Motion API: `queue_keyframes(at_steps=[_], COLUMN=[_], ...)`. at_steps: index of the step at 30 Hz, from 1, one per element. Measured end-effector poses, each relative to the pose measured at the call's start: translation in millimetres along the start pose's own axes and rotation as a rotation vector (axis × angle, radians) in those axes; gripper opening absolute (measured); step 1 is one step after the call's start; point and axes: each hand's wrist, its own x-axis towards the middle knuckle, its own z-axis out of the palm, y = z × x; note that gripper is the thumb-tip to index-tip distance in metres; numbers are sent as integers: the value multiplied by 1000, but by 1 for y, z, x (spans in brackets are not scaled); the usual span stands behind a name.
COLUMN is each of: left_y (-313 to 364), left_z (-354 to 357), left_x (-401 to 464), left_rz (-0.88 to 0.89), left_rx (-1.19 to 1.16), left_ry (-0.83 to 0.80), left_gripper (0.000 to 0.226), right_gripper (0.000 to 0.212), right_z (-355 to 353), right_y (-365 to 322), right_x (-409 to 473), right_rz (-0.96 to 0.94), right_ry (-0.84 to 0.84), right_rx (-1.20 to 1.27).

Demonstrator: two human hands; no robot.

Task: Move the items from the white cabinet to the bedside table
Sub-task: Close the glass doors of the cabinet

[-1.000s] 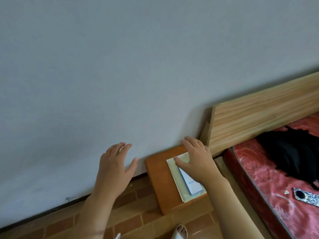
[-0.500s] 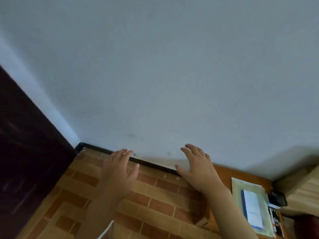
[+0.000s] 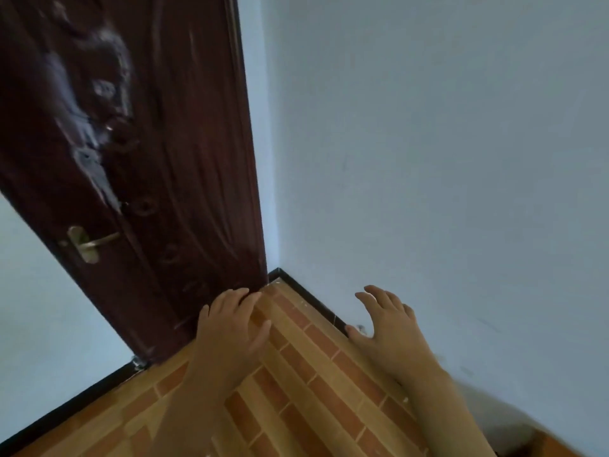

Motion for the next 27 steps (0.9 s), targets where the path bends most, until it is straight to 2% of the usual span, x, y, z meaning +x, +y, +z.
queue_keyframes(at_steps=[2,6,12,17,20,27], left_y=[-24,-65,-122,-155,-169,-166], left_z=[-10,-25,-50,-73,-87,-119], left_x=[-9,-29,-53,-71,-84,-142], left_rz=[-71,-239,-487,-700,-831,-1126], left_rx=[31,55,165,233,299,442], left_ry=[26,65,108,136,150,212], left_gripper=[60,63,62,63,64,61], right_gripper=[85,65,47,70,70,71], right_z=[1,12,51,95,111,158], right_y=[-27,-80,-161,-225,-270,-367], right_x=[16,52,116,177,199,198], right_rz=[-62,-202,-408,-620,-779,-1072], right_ry=[-18,-44,-132,-262,-275,-432], right_rx=[-12,-39,17,-27,-17,49])
